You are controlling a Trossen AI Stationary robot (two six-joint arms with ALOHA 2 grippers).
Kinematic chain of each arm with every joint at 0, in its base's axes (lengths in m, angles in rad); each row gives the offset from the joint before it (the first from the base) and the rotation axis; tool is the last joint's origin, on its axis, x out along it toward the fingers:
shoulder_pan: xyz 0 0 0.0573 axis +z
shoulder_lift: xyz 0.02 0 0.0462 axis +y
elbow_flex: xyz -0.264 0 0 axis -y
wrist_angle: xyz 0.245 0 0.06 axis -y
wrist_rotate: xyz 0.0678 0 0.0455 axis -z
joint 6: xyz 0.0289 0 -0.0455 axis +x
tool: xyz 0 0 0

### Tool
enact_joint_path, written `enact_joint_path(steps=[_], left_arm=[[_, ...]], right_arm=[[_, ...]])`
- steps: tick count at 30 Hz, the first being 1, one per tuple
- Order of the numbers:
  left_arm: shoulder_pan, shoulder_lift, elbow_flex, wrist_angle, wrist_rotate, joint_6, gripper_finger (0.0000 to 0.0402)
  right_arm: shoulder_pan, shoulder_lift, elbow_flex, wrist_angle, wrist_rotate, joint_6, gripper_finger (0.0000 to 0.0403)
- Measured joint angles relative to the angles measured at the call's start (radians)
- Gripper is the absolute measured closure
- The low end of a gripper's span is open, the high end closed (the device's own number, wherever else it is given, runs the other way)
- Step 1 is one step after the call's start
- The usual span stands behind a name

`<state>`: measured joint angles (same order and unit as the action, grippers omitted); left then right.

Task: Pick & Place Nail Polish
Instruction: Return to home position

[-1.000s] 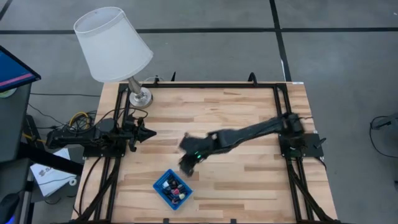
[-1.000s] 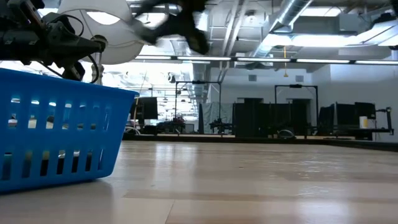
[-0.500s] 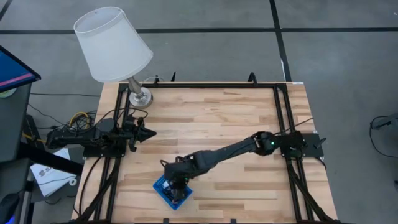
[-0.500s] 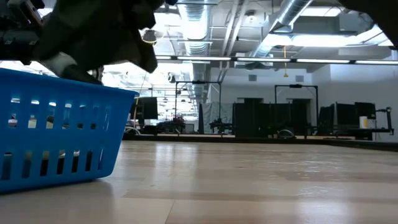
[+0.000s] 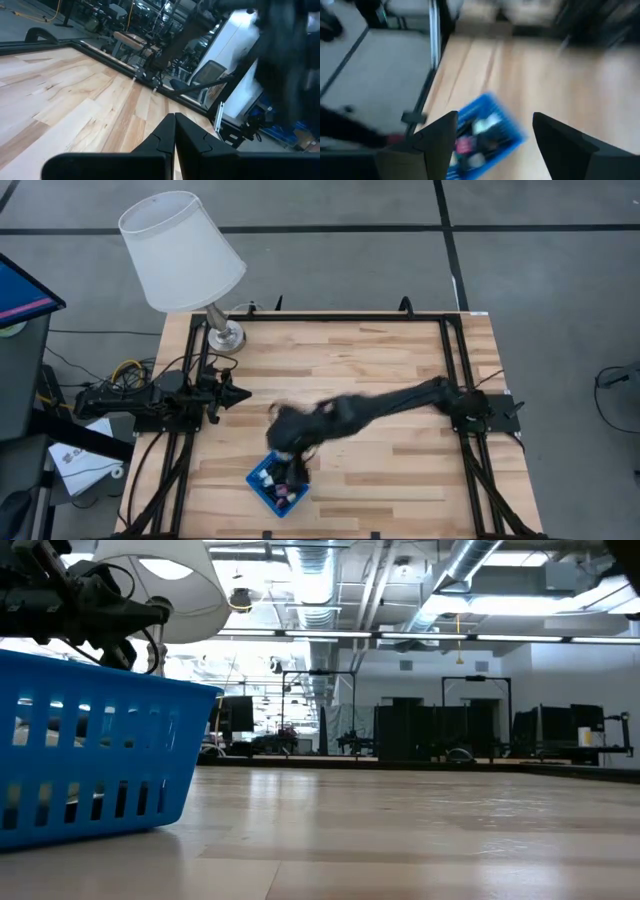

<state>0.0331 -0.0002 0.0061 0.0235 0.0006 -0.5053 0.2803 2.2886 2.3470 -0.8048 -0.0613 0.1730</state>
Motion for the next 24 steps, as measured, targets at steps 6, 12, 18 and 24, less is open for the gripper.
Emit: enact_joint_path(steps=[6, 12, 18, 24], left_arm=[[0.000, 0.000, 0.000, 0.000, 0.000, 0.000, 0.0401], [0.000, 0.000, 0.000, 0.000, 0.000, 0.000, 0.0401], [0.000, 0.000, 0.000, 0.000, 0.000, 0.000, 0.0401], [0.000, 0.000, 0.000, 0.000, 0.000, 0.000, 0.0401]], right_arm=[[-0.061, -0.355, 0.003, -0.112, 0.165, -0.251, 0.0185], [-0.126, -0.692, -0.011, -0.362, 0.256, -0.269, 0.0250], [-0.098, -1.031, -0.266, -0.452, 0.383, -0.199, 0.0316], [-0.072, -1.418, -0.810, -0.208, 0.484, -0.101, 0.0357]])
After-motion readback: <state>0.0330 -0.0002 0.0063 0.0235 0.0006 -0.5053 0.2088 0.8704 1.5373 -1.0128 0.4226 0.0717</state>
